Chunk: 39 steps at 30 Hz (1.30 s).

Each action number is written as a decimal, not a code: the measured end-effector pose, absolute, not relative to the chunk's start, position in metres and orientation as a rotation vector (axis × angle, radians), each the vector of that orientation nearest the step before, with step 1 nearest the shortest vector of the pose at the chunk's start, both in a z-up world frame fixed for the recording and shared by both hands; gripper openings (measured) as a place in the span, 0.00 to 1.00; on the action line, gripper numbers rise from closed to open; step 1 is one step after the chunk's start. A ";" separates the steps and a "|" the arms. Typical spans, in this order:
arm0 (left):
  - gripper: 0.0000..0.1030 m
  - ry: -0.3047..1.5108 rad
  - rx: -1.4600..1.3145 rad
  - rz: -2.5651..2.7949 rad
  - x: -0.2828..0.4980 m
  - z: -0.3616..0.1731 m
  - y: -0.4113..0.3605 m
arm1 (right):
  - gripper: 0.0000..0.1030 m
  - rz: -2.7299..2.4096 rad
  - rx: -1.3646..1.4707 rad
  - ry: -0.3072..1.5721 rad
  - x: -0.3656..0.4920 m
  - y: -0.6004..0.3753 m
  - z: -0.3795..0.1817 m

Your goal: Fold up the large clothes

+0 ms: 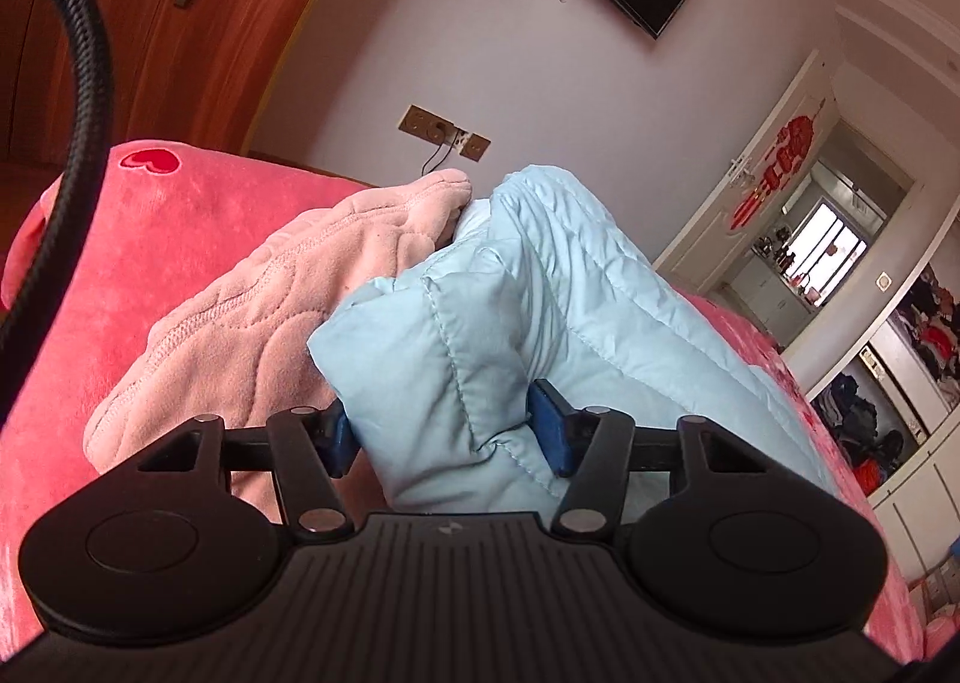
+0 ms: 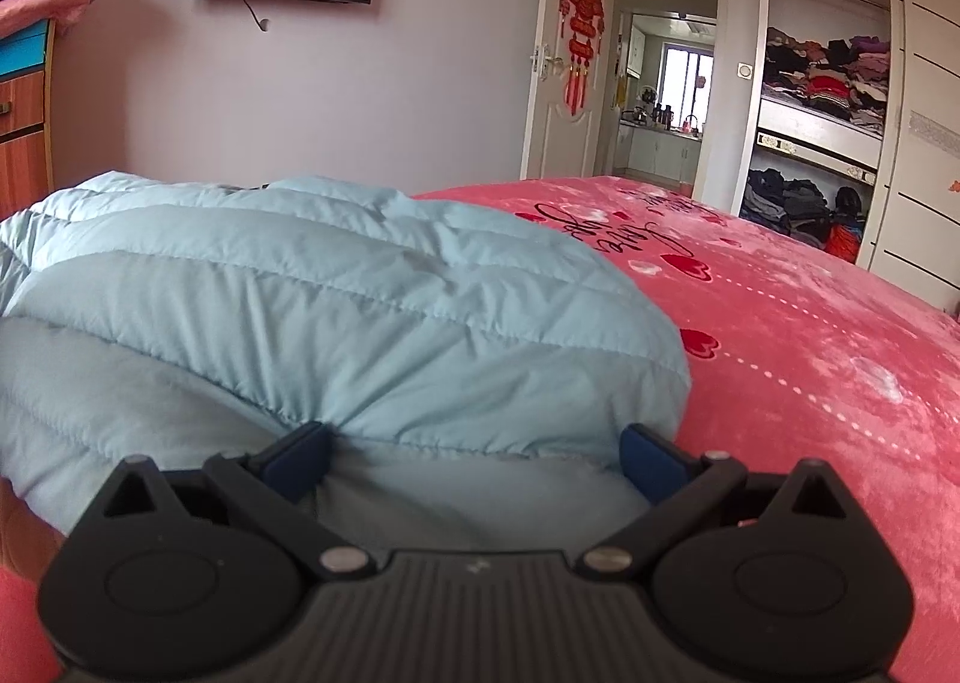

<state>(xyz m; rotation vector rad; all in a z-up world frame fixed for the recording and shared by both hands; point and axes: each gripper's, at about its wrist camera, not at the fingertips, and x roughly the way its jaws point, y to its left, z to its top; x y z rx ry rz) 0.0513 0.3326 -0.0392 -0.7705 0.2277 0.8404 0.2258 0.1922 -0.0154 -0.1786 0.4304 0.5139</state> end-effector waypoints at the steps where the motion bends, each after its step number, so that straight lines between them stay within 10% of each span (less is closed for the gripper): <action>1: 0.65 0.215 -0.790 0.837 0.048 -0.041 0.331 | 0.99 0.515 -0.178 0.430 0.224 0.192 -0.016; 11: 0.89 0.154 -0.870 0.650 0.055 -0.045 0.364 | 0.99 0.513 -0.198 0.412 0.222 0.193 -0.017; 16: 0.29 0.149 -0.888 0.590 0.052 -0.045 0.375 | 0.99 0.519 -0.178 0.428 0.228 0.195 -0.020; 21: 0.16 0.096 -0.823 0.625 0.040 -0.031 0.370 | 0.99 0.538 -0.145 0.447 0.232 0.202 -0.019; 35: 0.23 0.188 -0.672 0.815 0.028 -0.045 0.351 | 0.99 0.628 -0.185 0.483 0.239 0.229 -0.022; 39: 0.57 0.155 -0.586 0.866 0.018 -0.031 0.340 | 0.99 0.565 -0.181 0.446 0.220 0.221 -0.004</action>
